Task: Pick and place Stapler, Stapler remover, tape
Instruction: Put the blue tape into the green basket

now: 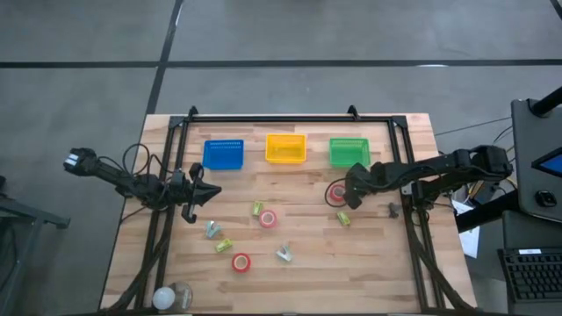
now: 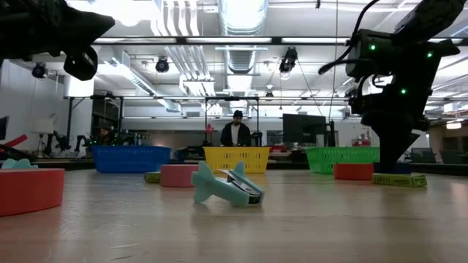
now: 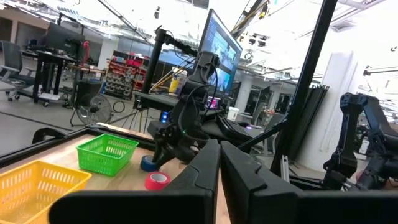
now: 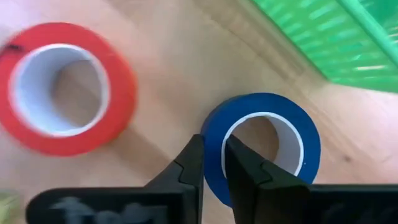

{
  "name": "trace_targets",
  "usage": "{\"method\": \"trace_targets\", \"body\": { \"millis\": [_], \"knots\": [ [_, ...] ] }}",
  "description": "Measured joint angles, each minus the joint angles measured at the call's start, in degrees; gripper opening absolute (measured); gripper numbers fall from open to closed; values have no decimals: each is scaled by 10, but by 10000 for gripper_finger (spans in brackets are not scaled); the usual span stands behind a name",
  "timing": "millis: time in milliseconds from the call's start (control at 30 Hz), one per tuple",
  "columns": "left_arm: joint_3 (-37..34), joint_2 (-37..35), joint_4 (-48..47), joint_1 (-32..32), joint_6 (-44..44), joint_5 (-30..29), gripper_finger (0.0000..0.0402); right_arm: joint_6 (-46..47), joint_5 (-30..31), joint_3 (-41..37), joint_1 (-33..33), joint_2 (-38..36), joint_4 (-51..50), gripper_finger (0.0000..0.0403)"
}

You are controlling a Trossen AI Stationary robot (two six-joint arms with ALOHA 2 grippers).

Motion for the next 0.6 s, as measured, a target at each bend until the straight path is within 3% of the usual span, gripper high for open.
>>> {"method": "trace_targets", "body": {
  "millis": [333, 600],
  "knots": [
    [0, 0, 0, 0, 0, 0, 21, 1, -10, 49, 28, -52, 5, 45],
    [0, 0, 0, 0, 0, 0, 21, -80, 62, 132, 13, -58, 4, 40]
  ]
}}
